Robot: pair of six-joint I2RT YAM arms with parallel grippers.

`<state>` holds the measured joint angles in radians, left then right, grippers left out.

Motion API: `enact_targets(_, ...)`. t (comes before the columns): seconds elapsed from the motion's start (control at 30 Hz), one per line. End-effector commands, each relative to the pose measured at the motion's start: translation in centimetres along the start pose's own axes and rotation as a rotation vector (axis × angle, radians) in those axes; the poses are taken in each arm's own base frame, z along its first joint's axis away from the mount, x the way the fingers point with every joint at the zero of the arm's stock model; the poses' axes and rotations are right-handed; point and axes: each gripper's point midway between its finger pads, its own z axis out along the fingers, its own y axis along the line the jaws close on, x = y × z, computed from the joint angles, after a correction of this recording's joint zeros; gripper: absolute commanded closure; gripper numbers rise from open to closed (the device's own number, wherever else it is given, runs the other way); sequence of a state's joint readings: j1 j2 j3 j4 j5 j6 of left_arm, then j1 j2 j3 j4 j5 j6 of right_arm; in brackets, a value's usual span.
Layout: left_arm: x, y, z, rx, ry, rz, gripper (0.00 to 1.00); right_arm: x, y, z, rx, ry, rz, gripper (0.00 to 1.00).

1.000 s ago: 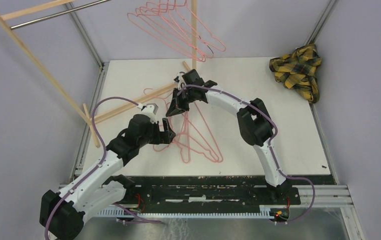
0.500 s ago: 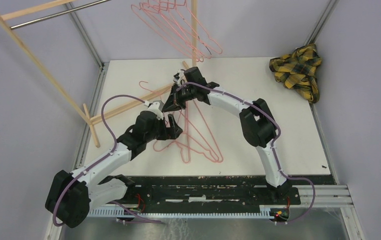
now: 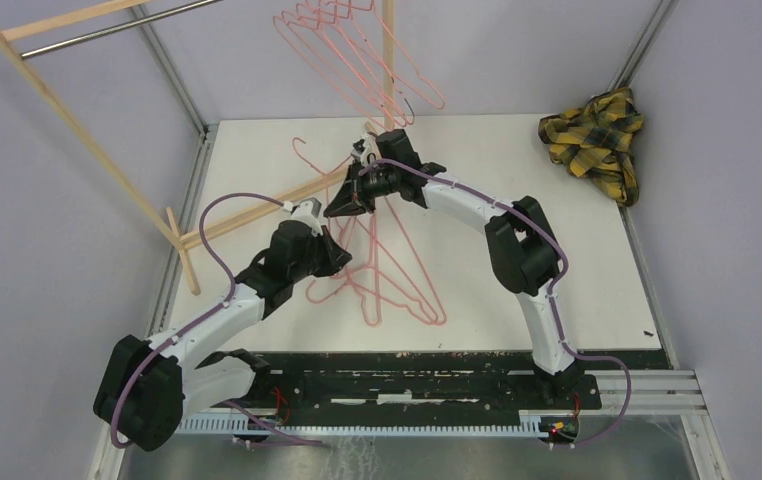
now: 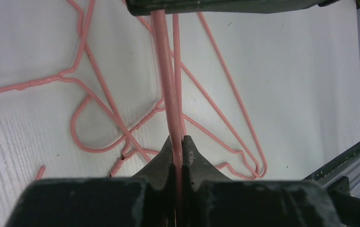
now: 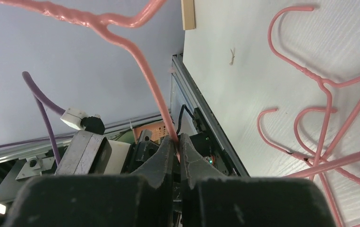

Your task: Organize the hangers

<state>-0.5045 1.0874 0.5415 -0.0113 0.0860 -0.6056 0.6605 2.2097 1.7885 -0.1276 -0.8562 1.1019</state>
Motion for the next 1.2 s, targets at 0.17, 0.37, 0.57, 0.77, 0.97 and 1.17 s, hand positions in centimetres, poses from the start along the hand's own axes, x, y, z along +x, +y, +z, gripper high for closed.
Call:
enact_targets(0.17, -3.1, -0.4, -2.8, -0.065, -0.099, 0.05, 0.97, 1.1, 0.7, -4.2, 0.114, -0.013, -0.079, 0.66)
enact_targets(0.37, -7.3, 2.7, -8.2, -0.339, -0.192, 0.148, 0.97, 1.8, -3.7, -10.4, 0.377, -0.039, -0.15, 0.16)
enact_targets(0.57, -13.3, 3.2, -12.6, -0.521, -0.364, 0.198, 0.97, 4.2, -6.9, -14.1, 0.549, -0.011, -0.197, 0.0)
enact_targets(0.77, -19.3, 2.1, -13.8, -0.64, -0.485, 0.27, 0.97, 5.2, -8.2, -15.8, 0.634, 0.007, -0.252, 0.0)
enact_targets(0.97, -24.3, 0.6, -13.5, -0.72, -0.56, 0.347, 0.97, 5.1, -7.9, -15.4, 0.614, 0.005, -0.248, 0.0)
enact_targets(1.17, -27.6, -1.1, -12.9, -0.73, -0.614, 0.37, 0.97, 4.8, -8.1, -15.3, 0.613, 0.016, -0.245, 0.0)
